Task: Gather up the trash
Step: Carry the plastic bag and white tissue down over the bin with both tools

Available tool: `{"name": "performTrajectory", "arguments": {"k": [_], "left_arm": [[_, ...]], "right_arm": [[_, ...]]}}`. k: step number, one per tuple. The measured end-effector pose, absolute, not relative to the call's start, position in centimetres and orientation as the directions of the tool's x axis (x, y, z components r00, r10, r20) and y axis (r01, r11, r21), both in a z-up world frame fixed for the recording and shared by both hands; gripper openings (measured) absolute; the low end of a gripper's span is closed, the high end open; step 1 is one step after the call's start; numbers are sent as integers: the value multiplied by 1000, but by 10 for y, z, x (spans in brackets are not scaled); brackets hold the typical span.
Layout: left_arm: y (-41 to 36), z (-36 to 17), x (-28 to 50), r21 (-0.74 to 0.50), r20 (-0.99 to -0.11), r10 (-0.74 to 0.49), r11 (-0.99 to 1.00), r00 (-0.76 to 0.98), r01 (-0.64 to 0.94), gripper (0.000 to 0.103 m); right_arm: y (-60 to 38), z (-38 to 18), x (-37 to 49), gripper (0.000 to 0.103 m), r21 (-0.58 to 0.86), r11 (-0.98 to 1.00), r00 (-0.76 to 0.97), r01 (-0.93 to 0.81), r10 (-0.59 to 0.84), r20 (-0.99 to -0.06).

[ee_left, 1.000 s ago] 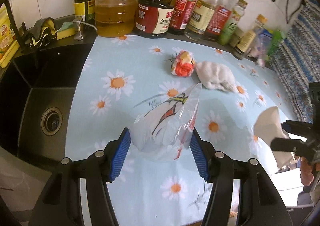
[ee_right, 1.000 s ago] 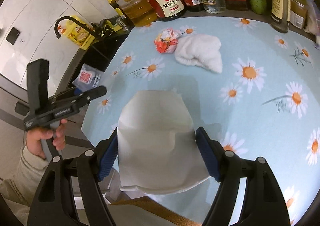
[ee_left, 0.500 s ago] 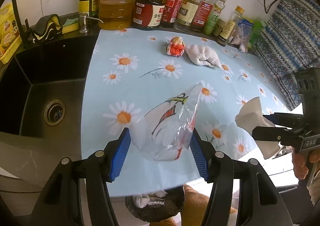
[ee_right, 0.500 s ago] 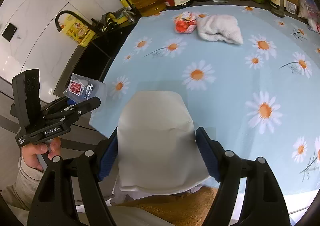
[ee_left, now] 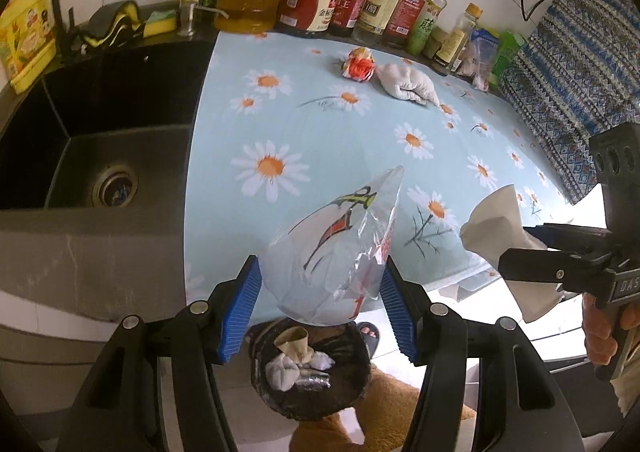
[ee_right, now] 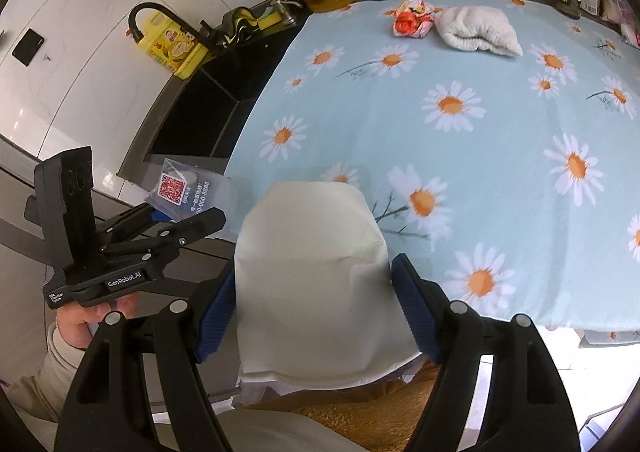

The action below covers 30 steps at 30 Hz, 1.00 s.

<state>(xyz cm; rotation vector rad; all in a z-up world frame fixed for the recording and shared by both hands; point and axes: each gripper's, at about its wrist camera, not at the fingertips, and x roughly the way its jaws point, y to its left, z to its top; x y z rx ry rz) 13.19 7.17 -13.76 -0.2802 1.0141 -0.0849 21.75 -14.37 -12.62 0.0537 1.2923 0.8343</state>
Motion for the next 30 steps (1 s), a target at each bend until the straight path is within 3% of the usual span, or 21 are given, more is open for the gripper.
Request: {"name": "performTrajectory", "arguments": {"k": [15,30], "left_arm": [[66,-179,76,-325,-853,-226,935,470,-139,57],[47,-267,50,-323,-921,-256,924,294,-206,57]], "right_arm": [[-135,-172,169,74,495,702,-73,-512,539,-839],[-143,-249,143,74,480,749,-163,-456,460,-873]]}}
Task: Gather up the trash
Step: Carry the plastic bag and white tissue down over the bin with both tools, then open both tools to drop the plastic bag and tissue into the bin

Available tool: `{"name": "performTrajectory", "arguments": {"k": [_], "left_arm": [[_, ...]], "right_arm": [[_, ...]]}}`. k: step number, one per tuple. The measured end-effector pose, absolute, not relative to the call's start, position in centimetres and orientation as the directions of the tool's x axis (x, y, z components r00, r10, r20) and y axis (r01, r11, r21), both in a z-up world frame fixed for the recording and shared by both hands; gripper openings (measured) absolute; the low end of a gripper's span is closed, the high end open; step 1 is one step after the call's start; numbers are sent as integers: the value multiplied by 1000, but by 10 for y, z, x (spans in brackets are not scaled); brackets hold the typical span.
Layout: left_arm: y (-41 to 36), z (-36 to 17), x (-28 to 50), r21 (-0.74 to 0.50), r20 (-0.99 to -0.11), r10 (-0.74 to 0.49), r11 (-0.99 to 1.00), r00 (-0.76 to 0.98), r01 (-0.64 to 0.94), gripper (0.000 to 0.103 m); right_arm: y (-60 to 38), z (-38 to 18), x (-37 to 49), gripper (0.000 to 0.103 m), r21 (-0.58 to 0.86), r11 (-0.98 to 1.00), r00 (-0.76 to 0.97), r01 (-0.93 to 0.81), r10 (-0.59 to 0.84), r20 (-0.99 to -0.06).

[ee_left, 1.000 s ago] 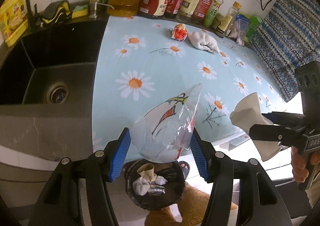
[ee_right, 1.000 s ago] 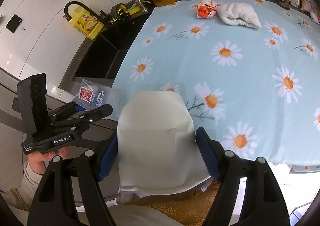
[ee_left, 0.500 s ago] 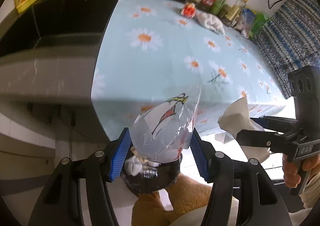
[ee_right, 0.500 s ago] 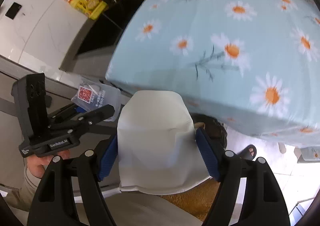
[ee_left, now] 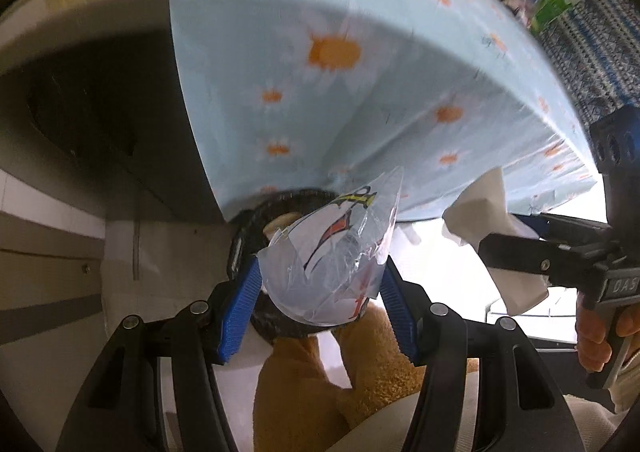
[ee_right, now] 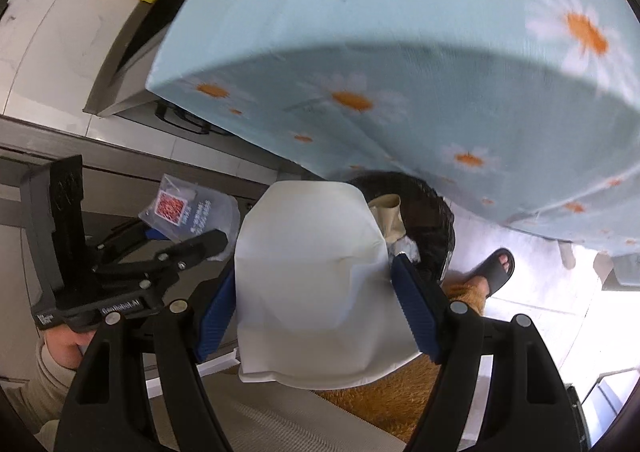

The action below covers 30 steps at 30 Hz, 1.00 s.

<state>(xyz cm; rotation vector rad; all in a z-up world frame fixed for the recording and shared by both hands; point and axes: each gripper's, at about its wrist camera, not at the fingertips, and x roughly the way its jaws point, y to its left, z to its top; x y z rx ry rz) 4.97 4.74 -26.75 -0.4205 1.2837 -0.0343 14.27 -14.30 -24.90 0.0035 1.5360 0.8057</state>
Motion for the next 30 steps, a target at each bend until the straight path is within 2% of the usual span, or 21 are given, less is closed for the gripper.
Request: {"name": "performTrajectory", "arguments": {"k": [15,23,30], "left_arm": [[34,-332,46,-287,-954,-257,931,154,-224,57],[28,-349,48,-277,-960,-256,933,116,-231,57],[26,-350,52,-280,-959,-261,934,111,-224,57]], "right_arm": [[-143,-307,132,74,433,789,-187,-436,392,-901],[-146,-334,130,74,425,822,-195,-379,378,-905],[-148,-331,136,74,422,833,-173,-357,385,-906]]}}
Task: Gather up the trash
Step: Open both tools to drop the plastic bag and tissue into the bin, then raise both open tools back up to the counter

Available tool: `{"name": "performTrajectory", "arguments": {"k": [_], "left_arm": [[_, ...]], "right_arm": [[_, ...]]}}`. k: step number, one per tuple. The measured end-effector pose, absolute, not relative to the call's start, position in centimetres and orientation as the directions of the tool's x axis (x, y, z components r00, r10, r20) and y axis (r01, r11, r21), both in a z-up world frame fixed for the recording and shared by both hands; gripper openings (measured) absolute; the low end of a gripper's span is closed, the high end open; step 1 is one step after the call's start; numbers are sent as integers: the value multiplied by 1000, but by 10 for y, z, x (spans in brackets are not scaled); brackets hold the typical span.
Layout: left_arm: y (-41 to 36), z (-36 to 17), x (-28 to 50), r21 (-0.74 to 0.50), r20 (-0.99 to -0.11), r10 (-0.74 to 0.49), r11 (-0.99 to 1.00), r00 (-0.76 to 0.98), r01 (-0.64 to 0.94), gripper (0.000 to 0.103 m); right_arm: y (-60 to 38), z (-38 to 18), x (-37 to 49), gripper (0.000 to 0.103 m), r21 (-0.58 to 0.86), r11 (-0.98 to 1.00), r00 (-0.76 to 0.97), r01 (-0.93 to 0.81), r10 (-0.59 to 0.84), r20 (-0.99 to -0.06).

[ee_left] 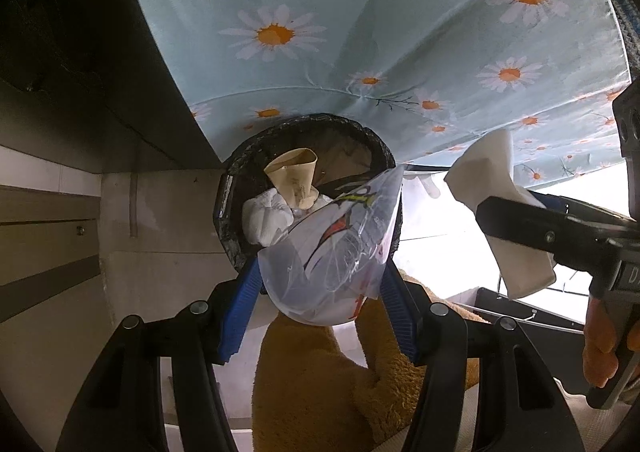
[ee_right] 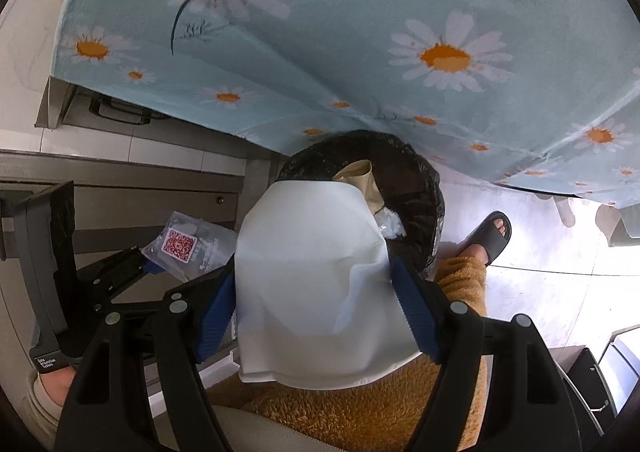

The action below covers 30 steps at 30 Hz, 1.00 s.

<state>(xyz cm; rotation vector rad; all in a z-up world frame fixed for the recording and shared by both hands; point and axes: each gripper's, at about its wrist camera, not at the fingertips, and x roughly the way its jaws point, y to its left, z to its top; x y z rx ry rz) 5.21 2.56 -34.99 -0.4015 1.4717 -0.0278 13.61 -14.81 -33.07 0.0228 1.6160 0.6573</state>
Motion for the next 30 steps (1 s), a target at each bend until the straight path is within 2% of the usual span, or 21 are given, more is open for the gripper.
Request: {"name": "performTrajectory", "arguments": {"k": [8,10,11,12,30], "left_arm": [[25,-345,61,-280,-958,-260,933,118,-224,58],[25,-344,63,-277,-960,-256,934,116,-227,64],[26,-344,64,-271,-961,-250,935,115,-230,72],[26,-343,65,-271,-961,-250,934,116,-232,74],[36,-331,63,-285,-955,-253,925,154,-250,74]], "right_arm": [[-151,-322,141,75,444,832,-168,-331,411,-896],[-151,-319,143,80,444,835,-164,-327,412,-896],[-152,-319,145,83,451,833,-168,-319,419,-892],[-153,-318,146,84,453,836,-166,-309,421,-892],[-158,-301,156,84,459,841,-127,-286,441,-888]]}}
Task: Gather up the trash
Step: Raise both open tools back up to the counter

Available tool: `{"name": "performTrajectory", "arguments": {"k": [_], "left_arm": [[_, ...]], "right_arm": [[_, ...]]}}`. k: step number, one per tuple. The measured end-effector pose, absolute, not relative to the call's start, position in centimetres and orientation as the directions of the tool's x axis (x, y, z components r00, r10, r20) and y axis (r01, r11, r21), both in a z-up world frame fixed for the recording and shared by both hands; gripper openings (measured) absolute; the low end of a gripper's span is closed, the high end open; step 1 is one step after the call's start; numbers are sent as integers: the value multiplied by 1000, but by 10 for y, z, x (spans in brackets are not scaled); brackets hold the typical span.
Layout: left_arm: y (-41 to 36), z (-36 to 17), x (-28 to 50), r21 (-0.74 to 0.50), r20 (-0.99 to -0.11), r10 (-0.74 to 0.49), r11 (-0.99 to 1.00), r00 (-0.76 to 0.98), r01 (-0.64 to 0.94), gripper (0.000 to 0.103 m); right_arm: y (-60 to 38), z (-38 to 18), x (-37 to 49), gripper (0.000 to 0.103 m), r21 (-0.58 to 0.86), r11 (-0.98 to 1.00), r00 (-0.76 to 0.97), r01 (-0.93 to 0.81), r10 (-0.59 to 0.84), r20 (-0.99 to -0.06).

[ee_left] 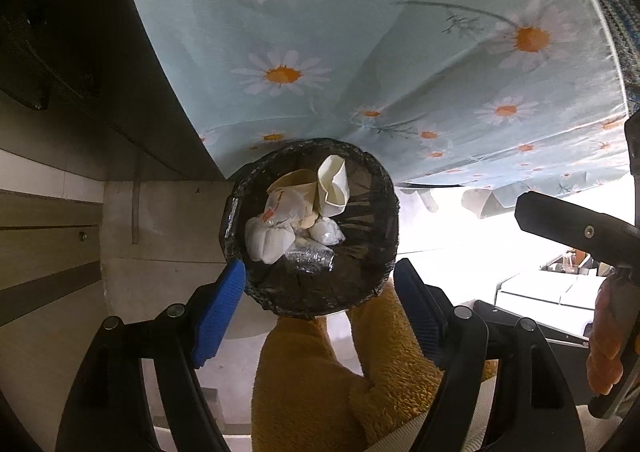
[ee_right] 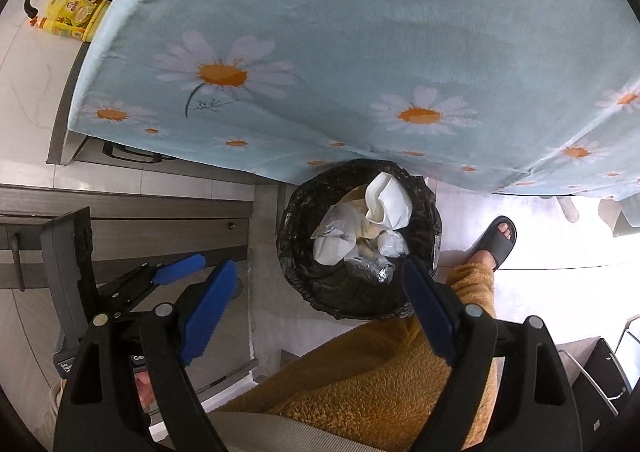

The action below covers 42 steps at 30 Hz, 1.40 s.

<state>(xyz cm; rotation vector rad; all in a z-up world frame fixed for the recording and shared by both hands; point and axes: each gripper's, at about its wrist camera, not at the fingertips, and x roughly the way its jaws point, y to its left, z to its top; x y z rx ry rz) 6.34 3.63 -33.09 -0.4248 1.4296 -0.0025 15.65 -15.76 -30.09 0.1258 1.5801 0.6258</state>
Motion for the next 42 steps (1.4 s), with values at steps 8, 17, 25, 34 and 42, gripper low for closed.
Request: {"name": "performTrajectory", "arguments": {"k": [8,17,25,34,42], "left_arm": [[42,-293,61,-290,-942,-234,928,239,-234,74],[48,-247,67,-309,-919,-245,934,309,-177,74],[43,-195,76,-311,-883,-250,945,396,-97,74],[43,-148,100,-316,-839,-245,946,487,-69,74],[31,-126,139,-282,-831,-208,957,515,-68,74]], "right_arm": [[-162,-269,158,84,465,829,-81,-311,464,-882],[-169,-229,155,84,461,826,-19,-324,482,-876],[-180,-175,157,84,476,810,75,-341,529,-845],[-195,-123,190,84,446,805,189,-391,545,-817],[-204,-108,247,84,459,789,220,-408,573,-789]]}}
